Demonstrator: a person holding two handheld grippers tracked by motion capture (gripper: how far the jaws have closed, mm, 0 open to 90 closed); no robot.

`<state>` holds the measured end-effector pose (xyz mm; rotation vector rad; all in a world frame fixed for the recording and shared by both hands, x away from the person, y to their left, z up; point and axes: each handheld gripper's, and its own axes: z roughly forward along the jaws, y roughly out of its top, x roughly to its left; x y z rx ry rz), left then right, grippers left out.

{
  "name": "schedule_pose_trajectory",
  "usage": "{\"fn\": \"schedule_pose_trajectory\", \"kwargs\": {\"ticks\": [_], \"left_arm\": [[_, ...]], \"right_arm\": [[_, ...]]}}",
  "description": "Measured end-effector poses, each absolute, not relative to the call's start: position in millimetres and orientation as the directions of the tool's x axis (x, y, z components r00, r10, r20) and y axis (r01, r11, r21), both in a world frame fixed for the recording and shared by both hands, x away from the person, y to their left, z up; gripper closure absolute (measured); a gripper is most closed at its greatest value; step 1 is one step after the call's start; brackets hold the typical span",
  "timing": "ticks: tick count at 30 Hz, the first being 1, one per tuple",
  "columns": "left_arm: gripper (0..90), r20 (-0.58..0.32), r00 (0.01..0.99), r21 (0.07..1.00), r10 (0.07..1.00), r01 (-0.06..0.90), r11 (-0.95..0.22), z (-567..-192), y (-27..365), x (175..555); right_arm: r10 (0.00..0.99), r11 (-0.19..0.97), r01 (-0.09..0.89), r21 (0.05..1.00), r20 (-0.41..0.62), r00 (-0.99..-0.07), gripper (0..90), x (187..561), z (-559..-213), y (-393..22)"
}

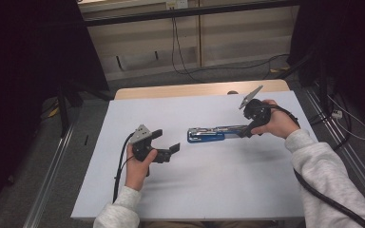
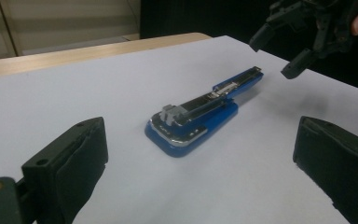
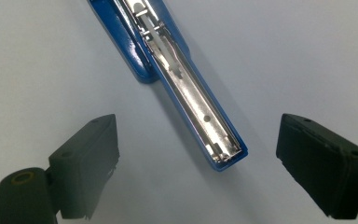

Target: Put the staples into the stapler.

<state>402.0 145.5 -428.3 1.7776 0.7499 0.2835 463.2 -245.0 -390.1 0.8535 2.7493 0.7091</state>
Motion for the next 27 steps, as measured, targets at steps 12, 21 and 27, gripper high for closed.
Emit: {"fn": "schedule_pose_trajectory", "kwargs": {"ticks": [12, 21, 27], "left_arm": [[11.1, -0.169, 0.726, 0.900, 0.667, 0.390, -0.196, -437, 136, 420], [34.9, -0.184, 0.704, 0.876, 0.686, 0.434, -0.211, -449, 129, 438], [50.7, -0.189, 0.693, 0.857, 0.696, 0.462, -0.228, -451, 119, 445]], "right_arm": [[0.591, 0.719, 0.502, 0.481, -0.042, -0.806, 13.5, 460, -400, -253], [0.619, 0.702, 0.524, 0.482, -0.051, -0.783, 13.9, 456, -401, -266], [0.635, 0.689, 0.540, 0.484, -0.044, -0.771, 14.0, 454, -406, -272]]}}
